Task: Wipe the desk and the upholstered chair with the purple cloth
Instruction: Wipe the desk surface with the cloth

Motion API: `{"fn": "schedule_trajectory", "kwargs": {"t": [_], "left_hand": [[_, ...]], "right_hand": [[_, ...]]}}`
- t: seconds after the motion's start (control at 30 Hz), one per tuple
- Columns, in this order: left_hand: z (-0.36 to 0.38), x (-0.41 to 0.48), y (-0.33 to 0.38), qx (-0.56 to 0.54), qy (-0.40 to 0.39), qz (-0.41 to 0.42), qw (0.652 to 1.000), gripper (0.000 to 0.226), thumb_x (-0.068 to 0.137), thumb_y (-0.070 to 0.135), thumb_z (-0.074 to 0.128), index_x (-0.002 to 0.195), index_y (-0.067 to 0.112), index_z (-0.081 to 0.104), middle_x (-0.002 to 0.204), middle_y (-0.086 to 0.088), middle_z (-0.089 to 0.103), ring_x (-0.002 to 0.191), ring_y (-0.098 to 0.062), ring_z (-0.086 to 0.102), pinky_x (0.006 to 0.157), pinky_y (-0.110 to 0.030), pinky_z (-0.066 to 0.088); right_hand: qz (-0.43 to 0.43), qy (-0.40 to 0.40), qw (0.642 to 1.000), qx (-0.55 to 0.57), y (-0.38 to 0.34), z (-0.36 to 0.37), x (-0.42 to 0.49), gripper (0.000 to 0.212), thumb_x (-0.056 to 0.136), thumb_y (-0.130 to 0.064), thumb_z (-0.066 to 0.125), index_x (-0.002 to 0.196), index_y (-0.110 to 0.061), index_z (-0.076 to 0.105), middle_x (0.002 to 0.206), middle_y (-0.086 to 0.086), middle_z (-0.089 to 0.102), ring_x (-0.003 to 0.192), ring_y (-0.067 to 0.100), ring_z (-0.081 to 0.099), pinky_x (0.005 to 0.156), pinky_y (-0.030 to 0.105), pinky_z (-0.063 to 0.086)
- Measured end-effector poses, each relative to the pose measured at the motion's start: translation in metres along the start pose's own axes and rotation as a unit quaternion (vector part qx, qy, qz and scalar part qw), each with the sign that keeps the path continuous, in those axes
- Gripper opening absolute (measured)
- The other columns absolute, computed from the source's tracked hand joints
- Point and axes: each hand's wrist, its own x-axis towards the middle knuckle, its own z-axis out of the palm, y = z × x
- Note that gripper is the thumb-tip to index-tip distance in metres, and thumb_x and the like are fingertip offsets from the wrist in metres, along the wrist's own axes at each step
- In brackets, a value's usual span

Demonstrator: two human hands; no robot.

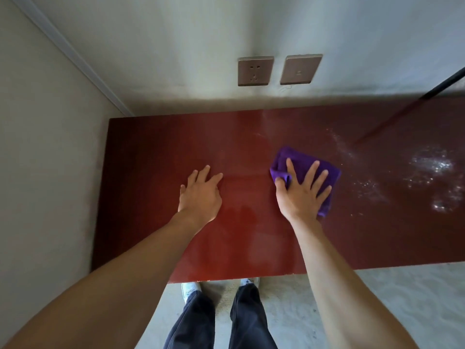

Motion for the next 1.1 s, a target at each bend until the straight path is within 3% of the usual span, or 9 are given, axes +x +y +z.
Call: {"fn": "schedule_trajectory", "kwargs": {"t": [0.2,0.43,0.6,0.73,0.83,0.93,1.1], "left_hand": [[0.004,0.003,-0.002,0.005,0.005,-0.003,1.0,0.052,0.103,0.02,0.038,0.152,0.035,0.037,0.167,-0.001,0.018,0.154,-0.03,0.012,0.119,-0.061,0.024],[0.001,0.012,-0.004,-0.004,0.028,-0.001,1.0,0.049,0.099,0.014,0.041,0.142,0.035,0.051,0.159,-0.003,0.034,0.138,-0.032,0.033,0.107,-0.06,0.042],[-0.009,0.001,-0.004,-0.099,0.027,-0.004,0.995,0.048,0.098,0.006,0.038,0.138,0.023,0.058,0.158,-0.005,0.039,0.145,-0.032,0.031,0.117,-0.054,0.029],[-0.016,-0.03,-0.01,-0.13,0.063,0.004,0.989,0.043,0.098,0.004,0.039,0.135,0.015,0.058,0.148,-0.007,0.047,0.138,-0.029,0.04,0.115,-0.041,0.033],[-0.017,-0.049,-0.014,-0.098,0.032,0.01,0.995,0.043,0.098,0.007,0.042,0.138,0.016,0.056,0.153,-0.009,0.042,0.142,-0.03,0.036,0.116,-0.044,0.032],[-0.019,-0.06,-0.019,-0.081,0.014,0.002,0.997,0.044,0.098,0.01,0.043,0.14,0.018,0.054,0.157,-0.01,0.038,0.144,-0.032,0.033,0.116,-0.048,0.031],[-0.019,-0.061,-0.027,-0.063,0.013,0.014,0.998,0.045,0.099,0.014,0.042,0.143,0.02,0.053,0.159,-0.01,0.036,0.147,-0.031,0.029,0.117,-0.051,0.03]], "right_hand": [[-0.059,-0.019,0.998,0.007,-0.069,-0.018,0.088,0.067,0.093,-0.068,0.022,0.157,-0.055,0.009,0.17,0.012,-0.02,0.154,0.041,-0.023,0.121,0.065,-0.013],[-0.168,-0.041,0.985,-0.01,-0.101,-0.02,0.112,0.065,0.092,-0.066,0.025,0.155,-0.059,0.013,0.172,0.004,-0.015,0.156,0.037,-0.02,0.123,0.062,-0.012],[-0.23,-0.013,0.973,-0.033,-0.053,0.001,0.017,0.063,0.09,-0.062,0.041,0.152,-0.058,0.028,0.174,0.005,0.002,0.158,0.039,-0.003,0.125,0.063,0.004],[-0.271,-0.001,0.962,-0.026,-0.027,0.038,-0.1,0.067,0.085,-0.059,0.049,0.15,-0.054,0.038,0.172,0.01,0.013,0.157,0.043,0.007,0.122,0.066,0.013],[-0.233,-0.023,0.972,-0.01,-0.022,0.067,-0.18,0.072,0.082,-0.059,0.052,0.151,-0.055,0.034,0.172,0.011,0.012,0.158,0.043,0.004,0.122,0.066,0.012],[-0.266,-0.04,0.963,-0.008,-0.035,0.089,-0.239,0.077,0.08,-0.058,0.057,0.153,-0.054,0.033,0.172,0.014,0.013,0.157,0.045,0.006,0.12,0.068,0.014],[-0.279,-0.014,0.96,-0.002,-0.048,0.094,-0.241,0.069,0.081,-0.052,0.057,0.148,-0.055,0.04,0.171,0.011,0.017,0.156,0.043,0.014,0.123,0.065,0.013]]}}
